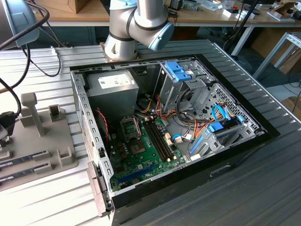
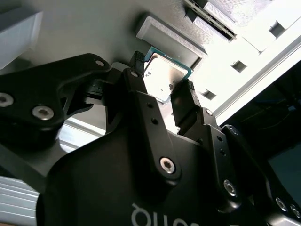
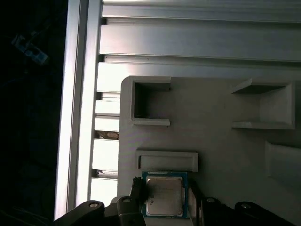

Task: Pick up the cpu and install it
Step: 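Pick up the cpu and move it towards the insertion slot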

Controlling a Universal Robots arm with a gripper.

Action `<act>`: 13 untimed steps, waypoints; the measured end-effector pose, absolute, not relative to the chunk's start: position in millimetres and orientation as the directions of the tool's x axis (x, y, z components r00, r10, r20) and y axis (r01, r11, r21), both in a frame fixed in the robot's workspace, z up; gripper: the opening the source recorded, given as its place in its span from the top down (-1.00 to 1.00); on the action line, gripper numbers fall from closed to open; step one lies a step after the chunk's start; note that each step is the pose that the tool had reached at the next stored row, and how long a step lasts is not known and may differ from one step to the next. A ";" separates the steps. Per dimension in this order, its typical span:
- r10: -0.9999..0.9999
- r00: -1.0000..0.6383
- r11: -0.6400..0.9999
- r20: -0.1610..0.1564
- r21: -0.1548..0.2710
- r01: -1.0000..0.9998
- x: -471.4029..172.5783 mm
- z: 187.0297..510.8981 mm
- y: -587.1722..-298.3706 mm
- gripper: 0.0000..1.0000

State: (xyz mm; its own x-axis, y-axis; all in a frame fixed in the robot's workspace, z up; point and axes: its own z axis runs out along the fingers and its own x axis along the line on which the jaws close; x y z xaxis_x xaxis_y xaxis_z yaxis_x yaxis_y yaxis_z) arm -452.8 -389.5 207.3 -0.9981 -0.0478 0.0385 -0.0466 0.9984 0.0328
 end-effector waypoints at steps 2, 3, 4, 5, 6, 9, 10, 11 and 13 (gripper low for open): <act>-0.048 -0.998 0.998 0.039 0.033 -0.047 -452.9 208.0 -389.5 0.05; -0.048 -0.998 0.998 0.039 0.033 -0.047 -452.9 208.4 -389.5 0.05; -0.048 -0.998 0.998 0.038 0.033 -0.047 -452.8 208.7 -389.5 0.05; -0.048 -0.998 0.998 0.038 0.033 -0.047 -452.8 209.1 -389.5 0.05; -0.048 -0.998 0.998 0.038 0.033 -0.047 -452.9 209.4 -389.5 0.05; -0.048 -0.998 0.998 0.039 0.033 -0.047 -452.9 210.3 -389.5 0.05; -0.048 -0.998 0.998 0.039 0.033 -0.047 -452.9 210.6 -389.5 0.05; -0.048 -0.998 0.998 0.039 0.033 -0.047 -452.9 211.5 -389.5 0.05; -0.048 -0.998 0.998 0.039 0.033 -0.047 -452.9 212.4 -389.5 0.05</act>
State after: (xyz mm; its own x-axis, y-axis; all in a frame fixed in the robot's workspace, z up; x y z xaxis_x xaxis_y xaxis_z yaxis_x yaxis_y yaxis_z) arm -452.9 -389.5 212.4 -0.9981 -0.0478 0.0385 -0.0465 0.9984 0.0327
